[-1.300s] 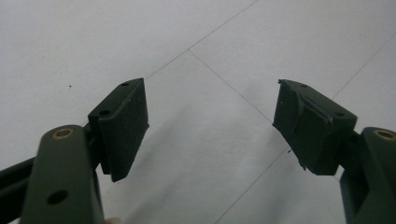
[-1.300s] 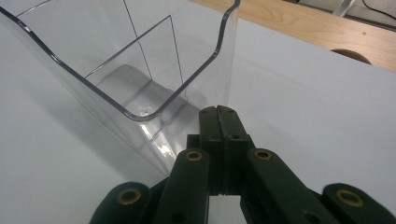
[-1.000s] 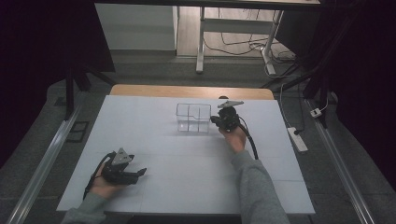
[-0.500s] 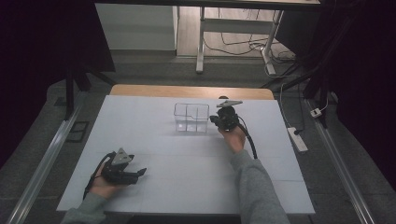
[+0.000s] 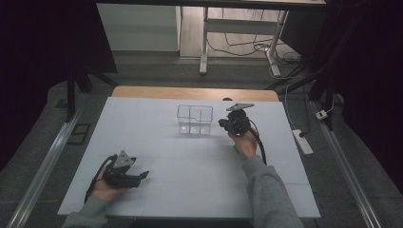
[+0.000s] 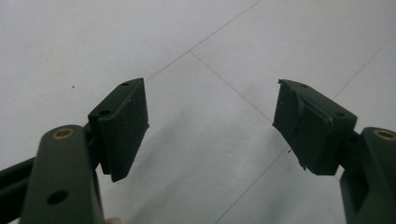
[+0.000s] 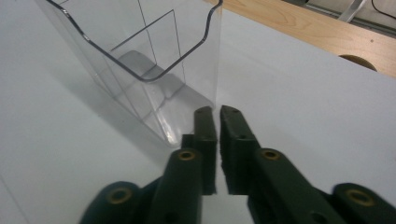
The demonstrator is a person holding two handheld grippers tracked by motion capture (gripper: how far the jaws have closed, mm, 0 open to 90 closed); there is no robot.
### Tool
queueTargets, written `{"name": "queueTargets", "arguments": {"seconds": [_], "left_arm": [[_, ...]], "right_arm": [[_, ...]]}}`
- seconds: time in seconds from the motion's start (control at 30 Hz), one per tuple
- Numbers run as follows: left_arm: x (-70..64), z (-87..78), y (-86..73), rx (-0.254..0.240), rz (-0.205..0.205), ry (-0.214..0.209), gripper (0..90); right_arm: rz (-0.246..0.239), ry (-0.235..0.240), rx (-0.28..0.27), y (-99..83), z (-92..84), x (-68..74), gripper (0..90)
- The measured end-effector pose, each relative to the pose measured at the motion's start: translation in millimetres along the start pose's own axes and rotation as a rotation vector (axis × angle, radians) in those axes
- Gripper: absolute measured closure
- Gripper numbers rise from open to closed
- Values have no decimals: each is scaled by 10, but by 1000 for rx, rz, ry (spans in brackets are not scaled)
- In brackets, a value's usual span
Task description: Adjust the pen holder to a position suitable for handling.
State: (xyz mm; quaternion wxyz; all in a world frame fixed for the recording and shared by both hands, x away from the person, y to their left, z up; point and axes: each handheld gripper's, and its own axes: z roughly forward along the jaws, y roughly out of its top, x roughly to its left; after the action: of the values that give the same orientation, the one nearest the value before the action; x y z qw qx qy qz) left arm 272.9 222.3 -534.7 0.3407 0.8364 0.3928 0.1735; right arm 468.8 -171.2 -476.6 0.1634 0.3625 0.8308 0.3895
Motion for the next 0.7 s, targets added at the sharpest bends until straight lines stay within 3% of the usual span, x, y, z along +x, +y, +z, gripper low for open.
{"name": "queueTargets", "arguments": {"seconds": [0.03, 0.07, 0.1, 0.13, 0.23, 0.7], "left_arm": [[0, 0, 0, 0, 0, 0, 261], [4, -2, 0, -1, 0, 0, 260], [7, -3, 0, -2, -1, 0, 260], [9, -4, 0, -3, -2, 0, 261], [11, -4, 0, -11, -7, 0, 260], [-4, -20, 4, -18, 4, -4, 261]], "right_arm": [[0, 0, 0, 0, 0, 0, 794], [14, 4, 5, -1, -34, -4, 714], [14, 4, 5, -1, -34, -4, 714], [36, 20, 4, -4, -66, -14, 645], [45, 23, -1, -17, -127, -19, 568], [31, 14, 31, -222, -410, -6, 392]]}}
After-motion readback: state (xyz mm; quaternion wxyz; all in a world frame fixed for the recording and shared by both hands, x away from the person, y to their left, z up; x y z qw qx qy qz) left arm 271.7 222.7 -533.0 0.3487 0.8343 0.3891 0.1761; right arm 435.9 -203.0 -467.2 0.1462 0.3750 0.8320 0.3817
